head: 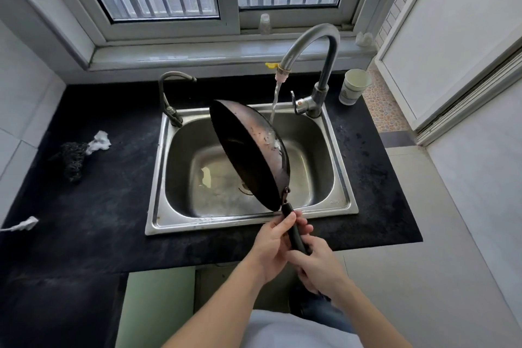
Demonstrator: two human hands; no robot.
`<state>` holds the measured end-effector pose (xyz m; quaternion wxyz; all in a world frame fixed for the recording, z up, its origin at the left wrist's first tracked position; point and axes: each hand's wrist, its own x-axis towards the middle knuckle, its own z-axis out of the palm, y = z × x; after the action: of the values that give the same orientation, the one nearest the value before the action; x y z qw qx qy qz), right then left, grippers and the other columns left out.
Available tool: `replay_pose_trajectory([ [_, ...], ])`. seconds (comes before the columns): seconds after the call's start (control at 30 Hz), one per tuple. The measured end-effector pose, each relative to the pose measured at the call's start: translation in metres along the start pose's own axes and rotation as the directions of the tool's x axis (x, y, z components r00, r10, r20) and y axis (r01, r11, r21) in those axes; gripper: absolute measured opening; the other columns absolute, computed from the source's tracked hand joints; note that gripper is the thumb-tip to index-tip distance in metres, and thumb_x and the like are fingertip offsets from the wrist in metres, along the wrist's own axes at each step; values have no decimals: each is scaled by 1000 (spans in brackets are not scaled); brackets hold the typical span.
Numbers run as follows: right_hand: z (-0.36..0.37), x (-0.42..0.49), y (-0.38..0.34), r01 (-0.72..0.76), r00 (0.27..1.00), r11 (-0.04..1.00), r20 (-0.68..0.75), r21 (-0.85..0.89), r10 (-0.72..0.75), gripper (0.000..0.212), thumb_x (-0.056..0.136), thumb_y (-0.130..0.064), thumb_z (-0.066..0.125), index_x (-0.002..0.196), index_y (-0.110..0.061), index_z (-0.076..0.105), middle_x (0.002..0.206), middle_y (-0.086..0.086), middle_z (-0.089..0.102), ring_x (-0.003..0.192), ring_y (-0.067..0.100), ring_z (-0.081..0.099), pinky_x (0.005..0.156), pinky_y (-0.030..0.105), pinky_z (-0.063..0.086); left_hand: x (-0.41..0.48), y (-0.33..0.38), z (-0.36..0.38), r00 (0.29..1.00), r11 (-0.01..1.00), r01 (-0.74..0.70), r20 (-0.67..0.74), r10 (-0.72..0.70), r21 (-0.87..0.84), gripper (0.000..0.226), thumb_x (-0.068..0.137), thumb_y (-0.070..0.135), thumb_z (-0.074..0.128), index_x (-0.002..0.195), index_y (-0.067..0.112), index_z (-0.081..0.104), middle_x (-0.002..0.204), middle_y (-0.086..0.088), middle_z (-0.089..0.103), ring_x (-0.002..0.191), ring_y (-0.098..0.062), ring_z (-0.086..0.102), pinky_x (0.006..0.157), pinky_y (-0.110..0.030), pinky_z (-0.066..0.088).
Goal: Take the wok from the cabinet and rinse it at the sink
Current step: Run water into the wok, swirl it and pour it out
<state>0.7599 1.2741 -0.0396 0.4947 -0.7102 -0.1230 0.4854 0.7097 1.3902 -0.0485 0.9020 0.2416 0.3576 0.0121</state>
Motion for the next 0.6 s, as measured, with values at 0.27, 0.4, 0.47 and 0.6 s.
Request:
replay_pose_trajectory([
  [0.27,0,7,-10,-87,966,964,256,253,20,21,87,-21,71,87,-6,58,61,5,46,38,10,38,32,19,31,-11,12,-7,998,999,-39,49,39,11,35,95,9,56,126,-6,57,114,-15,68,108,-23,68,91,-33,55],
  [0.4,1,8,-14,-135,957,971,280,199,75,23,89,-25,72,92,-5,61,65,6,55,43,10,48,36,19,37,-8,15,-12,998,993,-52,-28,56,108,29,90,11,65,115,-5,62,99,-13,70,97,-21,70,79,-31,58],
  [0.47,3,7,-15,-175,957,969,261,176,125,17,92,-21,69,94,-5,63,67,5,60,49,12,54,42,21,42,-6,13,-15,994,987,-43,-91,58,156,26,90,10,66,112,-4,63,95,-13,70,92,-22,70,77,-32,58],
  [0.6,17,10,-13,-159,984,987,74,-20,160,12,97,-21,63,95,-10,65,62,-1,61,51,10,58,46,24,46,0,5,-19,975,968,-36,-202,88,249,21,90,11,68,108,0,65,87,-12,69,84,-24,68,79,-38,59],
])
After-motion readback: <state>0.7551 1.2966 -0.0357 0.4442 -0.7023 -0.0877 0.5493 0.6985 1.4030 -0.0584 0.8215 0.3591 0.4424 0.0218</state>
